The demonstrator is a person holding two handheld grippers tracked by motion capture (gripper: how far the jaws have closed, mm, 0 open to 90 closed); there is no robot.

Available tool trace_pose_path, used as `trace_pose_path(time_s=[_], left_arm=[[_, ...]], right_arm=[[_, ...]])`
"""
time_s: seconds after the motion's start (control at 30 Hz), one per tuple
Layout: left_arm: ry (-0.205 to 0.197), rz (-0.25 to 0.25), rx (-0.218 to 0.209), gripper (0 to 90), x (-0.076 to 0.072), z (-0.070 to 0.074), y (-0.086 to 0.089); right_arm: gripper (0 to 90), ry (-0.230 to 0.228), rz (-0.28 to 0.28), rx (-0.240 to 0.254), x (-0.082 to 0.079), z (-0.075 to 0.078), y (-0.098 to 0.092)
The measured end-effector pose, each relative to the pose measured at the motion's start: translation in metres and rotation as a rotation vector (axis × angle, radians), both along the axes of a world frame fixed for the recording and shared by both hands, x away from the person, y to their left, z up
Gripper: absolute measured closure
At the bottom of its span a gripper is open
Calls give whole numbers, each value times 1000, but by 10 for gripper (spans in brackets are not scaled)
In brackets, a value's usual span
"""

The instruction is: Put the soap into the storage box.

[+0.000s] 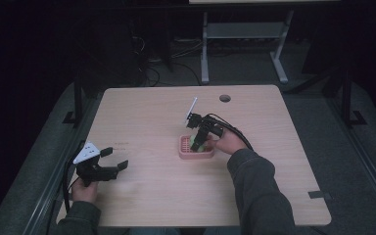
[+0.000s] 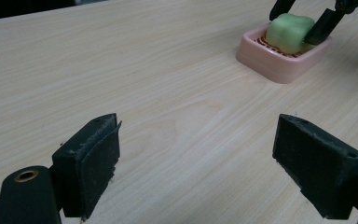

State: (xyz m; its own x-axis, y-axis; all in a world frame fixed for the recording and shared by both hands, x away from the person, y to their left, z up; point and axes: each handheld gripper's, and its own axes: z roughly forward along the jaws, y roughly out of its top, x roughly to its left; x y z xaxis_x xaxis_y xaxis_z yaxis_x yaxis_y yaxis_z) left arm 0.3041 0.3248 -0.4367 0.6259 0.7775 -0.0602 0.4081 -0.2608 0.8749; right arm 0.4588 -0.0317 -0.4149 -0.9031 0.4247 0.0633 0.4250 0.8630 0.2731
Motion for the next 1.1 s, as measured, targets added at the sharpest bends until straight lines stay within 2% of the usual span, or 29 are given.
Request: trace_pose_path(time_s=[1.1], left_arm=[[8, -6, 12, 144, -1, 0, -1]], right_arm=[[179, -35, -35, 40, -4, 15, -15]])
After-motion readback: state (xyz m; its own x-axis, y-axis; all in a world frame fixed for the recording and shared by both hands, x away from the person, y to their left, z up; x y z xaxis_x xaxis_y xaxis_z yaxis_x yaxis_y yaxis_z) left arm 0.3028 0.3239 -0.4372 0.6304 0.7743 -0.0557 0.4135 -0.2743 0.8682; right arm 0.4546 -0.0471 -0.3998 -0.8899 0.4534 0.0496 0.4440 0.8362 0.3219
